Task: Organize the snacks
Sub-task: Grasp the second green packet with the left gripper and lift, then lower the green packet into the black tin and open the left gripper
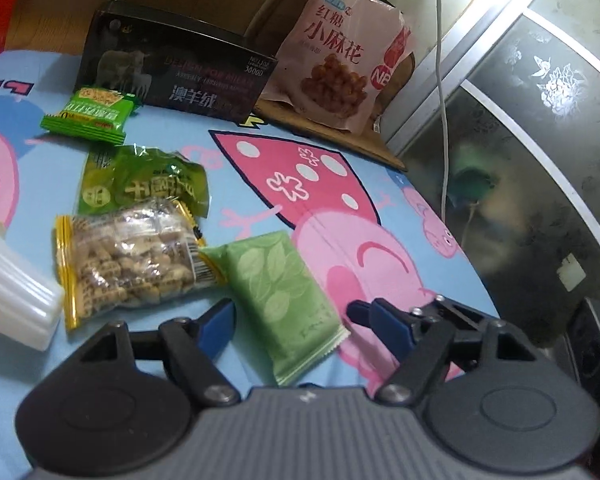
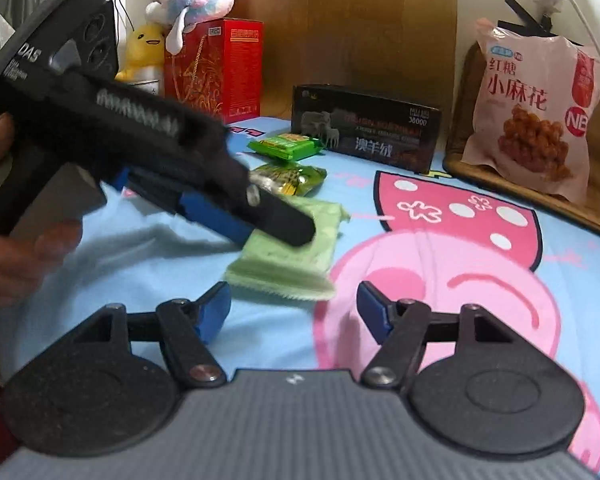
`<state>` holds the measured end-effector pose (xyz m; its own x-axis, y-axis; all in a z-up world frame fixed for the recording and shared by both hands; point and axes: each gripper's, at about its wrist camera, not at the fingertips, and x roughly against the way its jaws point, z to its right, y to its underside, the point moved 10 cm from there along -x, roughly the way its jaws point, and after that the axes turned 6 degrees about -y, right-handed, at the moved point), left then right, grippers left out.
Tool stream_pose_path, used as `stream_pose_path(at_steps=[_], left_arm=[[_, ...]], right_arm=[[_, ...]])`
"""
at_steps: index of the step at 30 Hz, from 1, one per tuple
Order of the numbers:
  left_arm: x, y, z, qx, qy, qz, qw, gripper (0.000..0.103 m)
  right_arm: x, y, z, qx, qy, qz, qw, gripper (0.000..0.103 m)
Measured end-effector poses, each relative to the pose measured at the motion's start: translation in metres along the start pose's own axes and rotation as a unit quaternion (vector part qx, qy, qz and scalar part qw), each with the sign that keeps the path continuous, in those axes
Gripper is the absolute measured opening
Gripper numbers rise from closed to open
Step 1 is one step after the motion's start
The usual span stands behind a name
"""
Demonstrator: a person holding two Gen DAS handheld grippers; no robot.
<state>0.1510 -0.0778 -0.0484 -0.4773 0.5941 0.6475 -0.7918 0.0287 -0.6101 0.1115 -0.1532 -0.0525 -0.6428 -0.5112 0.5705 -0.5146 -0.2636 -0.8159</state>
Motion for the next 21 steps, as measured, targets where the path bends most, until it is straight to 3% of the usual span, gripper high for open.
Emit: stream_pose_path(at_steps=[2,4,7,16,21], left_arm=[[-0.002,0.000,0.002,0.001,0.000,-0.005,1.0000,0.062],[-0.005,-0.001,0.004,-0.006,-0.017,-0.002,0.9998,0.051],[-0.001,-0.005,0.008,-0.009,-0.016,-0.002,0.9998,0.050],[0.003,-0.032,0.017,-0.021,-0.002,0.026,0.9994,0.050],[-0.015,-0.044,-0.001,-0.006,-0.013,0.010,0.9999,0.050]], right_arm=[[-0.007,0.002,0.001,-0.001,-0.015,-0.007,1.000,0.064],[-0.007,0.000,-0.002,0.008,-0.021,0.000,1.000,0.043],[-0.001,0.000,-0.006,0.007,-0.022,0.011,1.000,0.023],[0.010,-0.024,0.007,0.006,0.000,0.067,0.998,0.023],[-0.010,-0.029,0.023,-0.002,-0.004,0.058,0.998,0.023]])
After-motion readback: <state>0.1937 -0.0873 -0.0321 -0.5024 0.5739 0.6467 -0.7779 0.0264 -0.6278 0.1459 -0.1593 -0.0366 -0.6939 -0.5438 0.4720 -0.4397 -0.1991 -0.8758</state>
